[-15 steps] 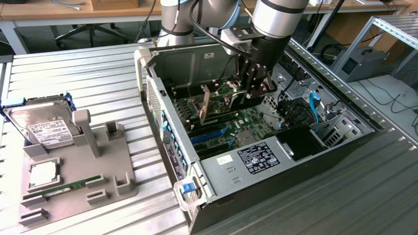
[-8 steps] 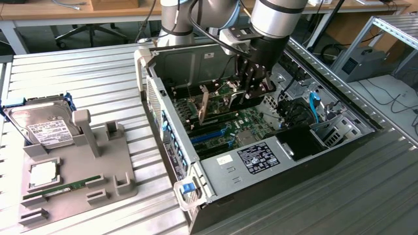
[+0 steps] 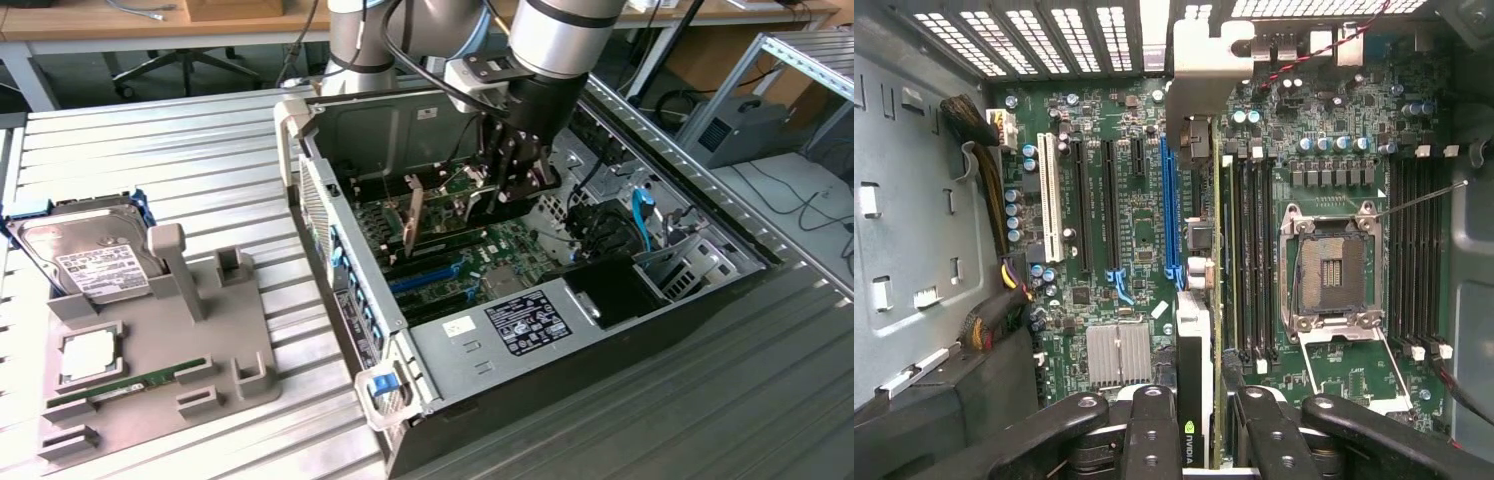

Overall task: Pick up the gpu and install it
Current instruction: 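Insert the gpu into the slot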

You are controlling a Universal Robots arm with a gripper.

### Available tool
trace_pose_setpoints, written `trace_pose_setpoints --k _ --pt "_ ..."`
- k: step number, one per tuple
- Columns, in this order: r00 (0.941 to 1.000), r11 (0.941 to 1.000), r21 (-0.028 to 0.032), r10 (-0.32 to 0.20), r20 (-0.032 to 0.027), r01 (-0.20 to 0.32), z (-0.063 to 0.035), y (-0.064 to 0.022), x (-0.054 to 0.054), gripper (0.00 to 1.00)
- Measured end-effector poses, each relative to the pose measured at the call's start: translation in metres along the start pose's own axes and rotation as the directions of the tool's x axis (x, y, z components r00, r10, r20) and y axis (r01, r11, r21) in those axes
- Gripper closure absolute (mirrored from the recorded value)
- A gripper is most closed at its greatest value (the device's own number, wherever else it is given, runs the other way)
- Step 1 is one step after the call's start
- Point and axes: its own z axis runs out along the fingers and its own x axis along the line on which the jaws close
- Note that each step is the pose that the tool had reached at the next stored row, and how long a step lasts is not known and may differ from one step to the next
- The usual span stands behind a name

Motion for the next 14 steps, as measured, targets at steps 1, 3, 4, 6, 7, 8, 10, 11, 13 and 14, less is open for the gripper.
trace_pose_setpoints --k 1,3,4,6,7,8,10,11,13,14 --pt "1.0 1.0 0.0 0.0 0.0001 0.0 0.0 0.0001 0.0003 0.73" --pt "1.0 1.0 -0.0001 0.0 -0.0001 0.0 -0.0001 -0.0001 0.0018 0.73" --pt "1.0 1.0 0.0 0.0 0.0 0.0 -0.0001 -0.0001 0.0019 0.73" --pt "1.0 1.0 0.0 0.0 0.0 0.0 -0.0001 -0.0001 0.0019 0.73" --pt "1.0 1.0 0.0 0.0 -0.0001 0.0 -0.0001 -0.0001 0.0019 0.73" --pt "1.0 1.0 0.0 0.0 0.0 0.0 -0.0001 0.0001 0.0019 0.73" --pt "1.0 1.0 0.0 0.0 0.0 0.0 -0.0001 0.0008 0.002 0.73" --pt "1.0 1.0 0.0 0.0 0.0 0.0 -0.0001 0.0013 0.002 0.73" --pt "1.0 1.0 0.0 0.0 0.0 0.0 -0.0001 0.0027 0.0021 0.73" --pt "1.0 1.0 0.0 0.0 0.0 0.0 -0.0001 0.0032 0.0021 0.73"
